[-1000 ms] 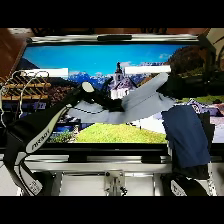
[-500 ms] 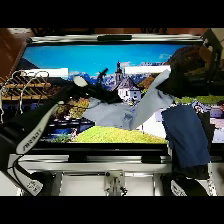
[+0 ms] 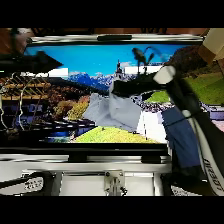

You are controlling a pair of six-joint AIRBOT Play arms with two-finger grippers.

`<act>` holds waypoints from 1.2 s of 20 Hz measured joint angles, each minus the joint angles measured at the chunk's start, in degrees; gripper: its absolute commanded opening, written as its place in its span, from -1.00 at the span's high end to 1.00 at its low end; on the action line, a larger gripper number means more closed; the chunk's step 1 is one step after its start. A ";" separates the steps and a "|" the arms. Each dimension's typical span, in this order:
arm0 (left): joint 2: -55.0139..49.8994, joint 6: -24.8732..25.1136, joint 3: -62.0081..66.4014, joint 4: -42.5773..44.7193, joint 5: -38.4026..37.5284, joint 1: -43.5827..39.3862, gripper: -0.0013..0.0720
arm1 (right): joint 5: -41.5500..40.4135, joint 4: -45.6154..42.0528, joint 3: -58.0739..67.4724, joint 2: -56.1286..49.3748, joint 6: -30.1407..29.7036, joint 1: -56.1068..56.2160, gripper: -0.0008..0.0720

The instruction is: Fold the shirts.

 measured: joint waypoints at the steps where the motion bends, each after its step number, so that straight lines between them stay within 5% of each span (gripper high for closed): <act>1: 1.73 0.00 0.00 0.24 -1.01 2.49 0.89 | -2.93 0.79 0.00 -2.89 -0.09 1.92 0.10; 2: 3.37 -0.02 0.00 0.24 -2.23 4.74 0.89 | -5.60 2.14 0.00 -5.51 -0.17 3.41 -0.39; 9: 7.91 0.96 -0.20 0.50 -7.34 10.23 0.89 | -8.81 10.99 -0.04 -11.34 -4.90 1.75 -0.41; 13: 8.17 1.60 -0.63 1.33 -7.89 10.62 0.89 | 2.03 -1.81 0.00 -7.04 0.33 -8.37 -0.41; 15: 8.17 1.77 -0.74 2.12 -8.02 10.71 0.89 | 11.47 -11.17 -1.33 -5.92 2.64 -13.03 -0.87; 18: 8.13 1.84 -0.81 3.19 -8.13 10.73 0.89 | 19.63 -15.96 -6.97 -5.14 2.51 -17.03 -0.87; 24: 8.11 1.73 -0.81 3.89 -8.17 10.73 0.89 | 10.67 -8.52 -16.85 -6.99 0.44 -16.57 -0.87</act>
